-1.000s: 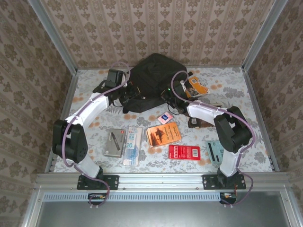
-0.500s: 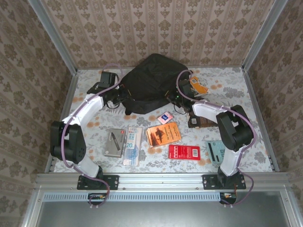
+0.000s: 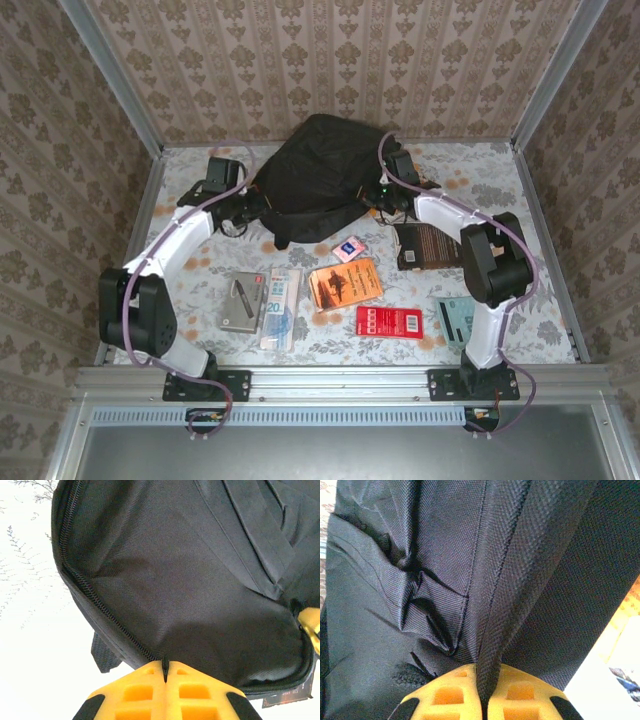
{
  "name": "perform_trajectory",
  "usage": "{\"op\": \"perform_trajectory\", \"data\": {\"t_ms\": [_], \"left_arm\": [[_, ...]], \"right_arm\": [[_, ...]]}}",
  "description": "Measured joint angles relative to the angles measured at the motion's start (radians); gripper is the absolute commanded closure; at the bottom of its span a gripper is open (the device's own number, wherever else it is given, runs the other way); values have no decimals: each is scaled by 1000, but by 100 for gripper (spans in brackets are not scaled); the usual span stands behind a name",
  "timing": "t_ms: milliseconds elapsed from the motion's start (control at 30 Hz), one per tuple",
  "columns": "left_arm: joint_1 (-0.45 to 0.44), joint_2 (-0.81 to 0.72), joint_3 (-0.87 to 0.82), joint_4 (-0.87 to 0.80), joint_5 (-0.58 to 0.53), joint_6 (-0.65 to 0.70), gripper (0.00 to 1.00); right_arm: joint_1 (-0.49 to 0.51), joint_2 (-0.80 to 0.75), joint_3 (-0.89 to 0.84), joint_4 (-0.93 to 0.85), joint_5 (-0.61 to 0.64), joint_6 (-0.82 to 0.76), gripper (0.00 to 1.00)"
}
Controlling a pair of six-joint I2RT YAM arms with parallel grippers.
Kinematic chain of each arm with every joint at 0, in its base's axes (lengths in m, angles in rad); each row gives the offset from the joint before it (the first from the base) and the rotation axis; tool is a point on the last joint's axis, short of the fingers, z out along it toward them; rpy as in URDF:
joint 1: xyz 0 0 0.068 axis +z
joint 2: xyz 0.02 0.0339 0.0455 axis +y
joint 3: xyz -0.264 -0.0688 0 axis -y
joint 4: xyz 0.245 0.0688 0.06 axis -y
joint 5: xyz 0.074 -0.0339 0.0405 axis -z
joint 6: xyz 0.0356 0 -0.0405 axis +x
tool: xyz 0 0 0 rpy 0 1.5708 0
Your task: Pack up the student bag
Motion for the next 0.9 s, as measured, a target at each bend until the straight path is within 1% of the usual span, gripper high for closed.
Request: {"op": "perform_trajectory", "data": {"t_ms": [133,267,300,333,367,400,433,500,600,700,800,867,900], "left_arm": [[-11,-35,-38,11,0,-1,100],[-66,-61,-66,23,-4,-9,100],[-87,-63,-67,28,-5,-12,100],[-106,-63,-69,33,-4,-16,100],[-121,-63,-69,37,-4,-21,100],[-136,-63,-69,40,-4,-27,100],[-144,-63,-69,43,-3,-32,100],[-147,-58,-68,47,-3,-40,100],[-145,-29,-51,48,-4,-49,100],[-145,-5,-31,55,-3,-59,100],[-151,12,-15,62,0,-69,100],[-156,20,-10,71,5,-74,100],[-158,24,-8,75,8,-77,100]], "right_arm": [[-4,102,175,-131,-32,-51,100],[-13,209,312,-202,-103,-89,100],[-14,234,344,-213,-117,-95,96],[-16,254,370,-223,-128,-99,83],[-18,269,394,-235,-133,-103,68],[-18,283,421,-256,-134,-101,56],[-18,292,442,-269,-127,-102,50],[-18,291,455,-285,-105,-100,44],[-18,252,430,-305,-43,-66,44],[-18,150,345,-345,24,-1,44],[-17,22,247,-358,53,76,42],[-10,-60,189,-355,61,127,37],[-3,-103,154,-348,62,153,31]]}}
